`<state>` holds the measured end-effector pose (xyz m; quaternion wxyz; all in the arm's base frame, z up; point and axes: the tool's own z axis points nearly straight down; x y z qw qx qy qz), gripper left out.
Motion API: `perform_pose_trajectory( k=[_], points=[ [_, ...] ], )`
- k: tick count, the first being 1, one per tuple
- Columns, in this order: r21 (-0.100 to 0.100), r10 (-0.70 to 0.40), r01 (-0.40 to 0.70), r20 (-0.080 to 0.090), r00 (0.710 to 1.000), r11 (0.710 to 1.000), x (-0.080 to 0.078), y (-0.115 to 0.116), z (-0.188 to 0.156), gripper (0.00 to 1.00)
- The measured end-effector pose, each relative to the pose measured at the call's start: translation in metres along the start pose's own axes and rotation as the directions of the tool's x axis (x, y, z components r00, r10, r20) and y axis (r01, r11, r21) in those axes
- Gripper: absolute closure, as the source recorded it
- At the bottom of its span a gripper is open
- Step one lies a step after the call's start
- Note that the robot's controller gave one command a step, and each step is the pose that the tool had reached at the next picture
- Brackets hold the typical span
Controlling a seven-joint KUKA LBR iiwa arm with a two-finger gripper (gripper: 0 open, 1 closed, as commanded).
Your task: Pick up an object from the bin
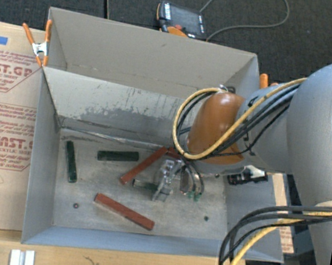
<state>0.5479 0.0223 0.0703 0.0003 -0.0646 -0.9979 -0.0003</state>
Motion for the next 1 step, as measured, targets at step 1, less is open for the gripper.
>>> perform_pose_trajectory(
  k=[1],
  points=[
    [-0.003, -0.007, 0.007, 0.01, 1.0, 1.0, 0.0045, 0.0335, -0.1483, 1.0]
  ],
)
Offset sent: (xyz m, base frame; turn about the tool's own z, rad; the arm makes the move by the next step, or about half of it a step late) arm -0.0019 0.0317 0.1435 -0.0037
